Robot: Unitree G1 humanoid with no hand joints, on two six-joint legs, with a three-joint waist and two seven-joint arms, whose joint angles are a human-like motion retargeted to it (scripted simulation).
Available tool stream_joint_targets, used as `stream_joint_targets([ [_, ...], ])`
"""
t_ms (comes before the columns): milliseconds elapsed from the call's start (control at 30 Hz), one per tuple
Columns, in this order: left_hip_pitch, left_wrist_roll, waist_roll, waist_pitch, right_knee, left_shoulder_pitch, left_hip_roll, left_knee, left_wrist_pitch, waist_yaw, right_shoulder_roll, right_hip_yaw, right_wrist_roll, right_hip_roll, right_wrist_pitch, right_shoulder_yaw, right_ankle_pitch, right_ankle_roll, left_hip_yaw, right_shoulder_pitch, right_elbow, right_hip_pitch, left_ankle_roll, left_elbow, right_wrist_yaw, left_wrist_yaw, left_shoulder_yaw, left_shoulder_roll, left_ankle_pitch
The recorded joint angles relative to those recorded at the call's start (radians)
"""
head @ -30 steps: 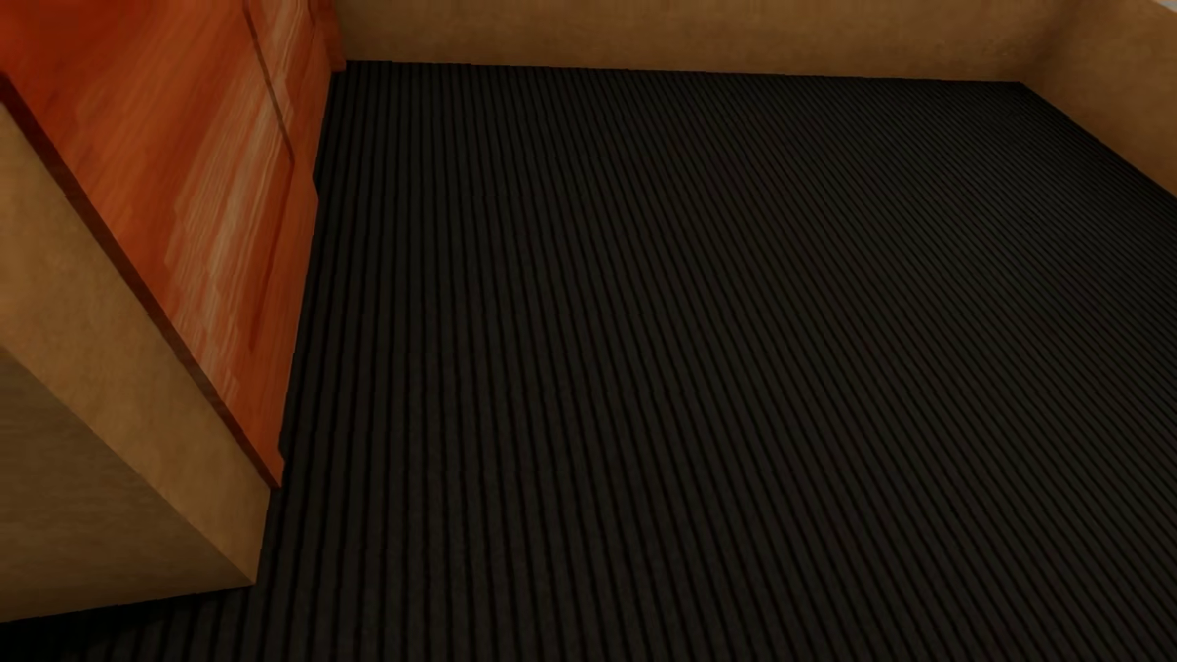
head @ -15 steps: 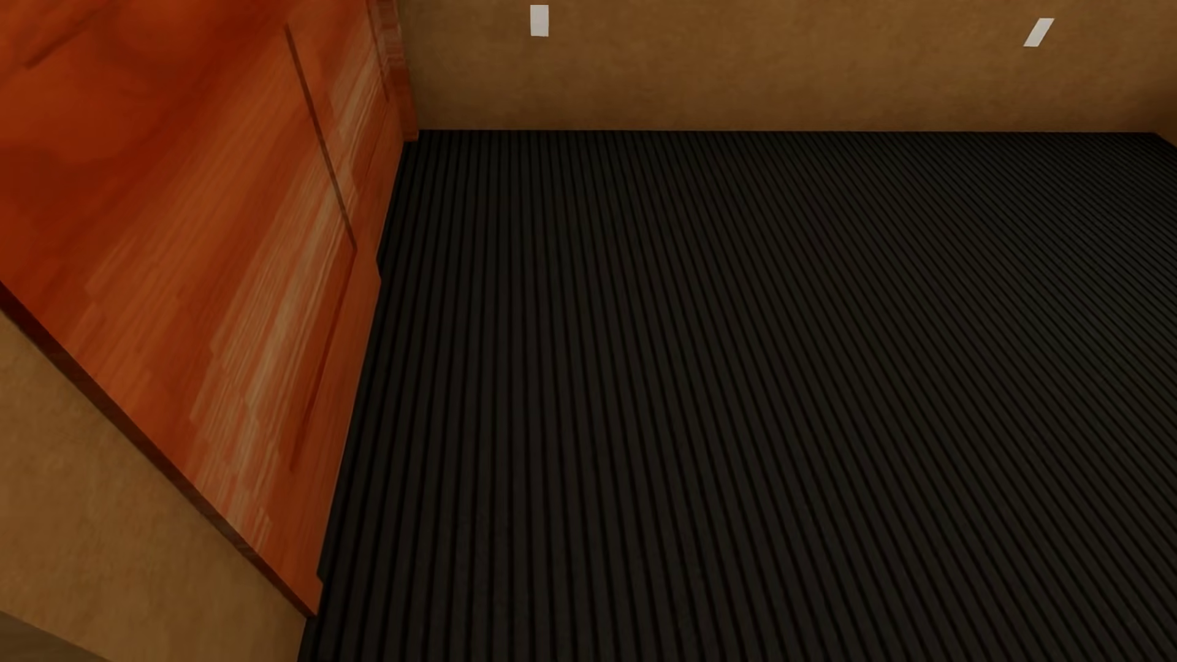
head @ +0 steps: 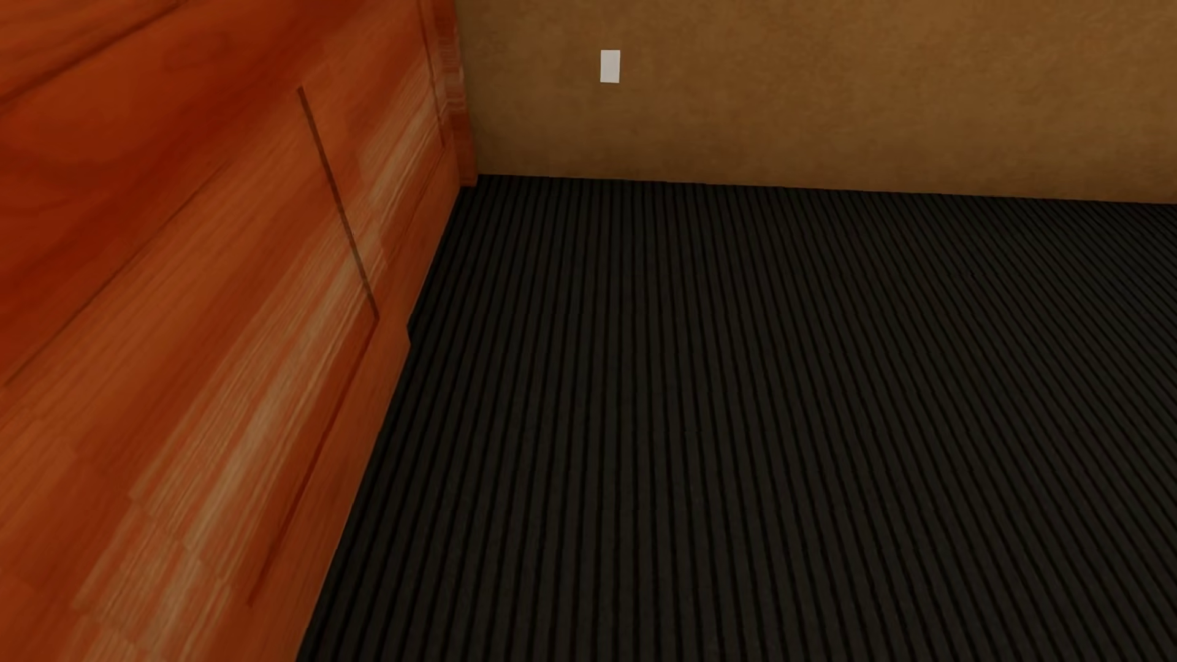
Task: Circle the corner
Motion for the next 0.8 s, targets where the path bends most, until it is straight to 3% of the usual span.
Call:
stream_joint_targets([
  [67,-0.125,0.000,-0.007,0.015,-0.035,-0.047,0.008,0.191,0.000,0.033,-0.030,0.000,0.000,0.025,0.000,-0.035,-0.033,0.000,0.000,-0.039,-0.049,0.064,0.000,-0.047,0.000,0.000,0.064,0.010,0.138],
  [100,-0.190,0.000,-0.015,0.031,-0.057,-0.074,0.000,0.294,0.000,0.049,-0.052,0.000,0.000,0.031,0.000,-0.045,-0.051,0.000,0.000,-0.068,-0.065,0.100,0.000,-0.086,0.000,0.000,0.103,0.018,0.090],
  [200,-0.337,0.000,-0.050,0.092,-0.099,-0.171,-0.038,0.470,0.000,0.142,-0.118,0.000,0.000,0.041,0.000,-0.084,-0.095,0.000,0.000,-0.175,-0.072,0.188,0.000,-0.200,0.000,0.000,0.192,0.050,-0.328],
  [267,-0.408,0.000,-0.078,0.118,-0.123,-0.220,-0.059,0.388,0.000,0.194,-0.148,0.000,0.000,0.031,0.000,-0.122,-0.121,0.000,0.000,-0.239,-0.059,0.227,0.000,-0.258,0.000,0.000,0.215,0.072,-0.424],
  [400,-0.448,0.000,-0.102,0.125,-0.175,-0.243,-0.118,0.013,0.000,0.223,-0.173,0.000,0.000,0.015,0.000,-0.166,-0.168,0.000,0.000,-0.304,-0.099,0.294,0.000,-0.300,0.000,0.000,0.197,0.093,-0.364],
  [500,-0.405,0.000,-0.088,0.089,-0.180,-0.207,-0.121,-0.130,0.000,0.249,-0.167,0.000,0.000,0.020,0.000,-0.143,-0.206,0.000,0.000,-0.299,-0.150,0.307,0.000,-0.245,0.000,0.000,0.179,0.073,-0.282],
  [633,-0.297,0.000,-0.014,0.034,-0.180,-0.138,-0.085,-0.239,0.000,0.176,-0.144,0.000,0.000,0.051,0.000,-0.107,-0.254,0.000,0.000,-0.259,-0.135,0.319,0.000,-0.077,0.000,0.000,0.146,0.021,-0.367],
  [733,-0.273,0.000,0.007,0.007,-0.211,-0.120,-0.081,-0.265,0.000,0.086,-0.097,0.000,0.000,0.045,0.000,-0.088,-0.299,0.000,0.000,-0.191,-0.006,0.369,0.000,0.041,0.000,0.000,0.061,0.005,-0.341],
  [800,-0.276,0.000,0.010,0.002,-0.224,-0.117,-0.083,-0.258,0.000,0.072,-0.055,0.000,0.000,0.045,0.000,-0.038,-0.330,0.000,0.000,-0.143,0.108,0.397,0.000,0.043,0.000,0.000,0.067,0.005,-0.347],
])
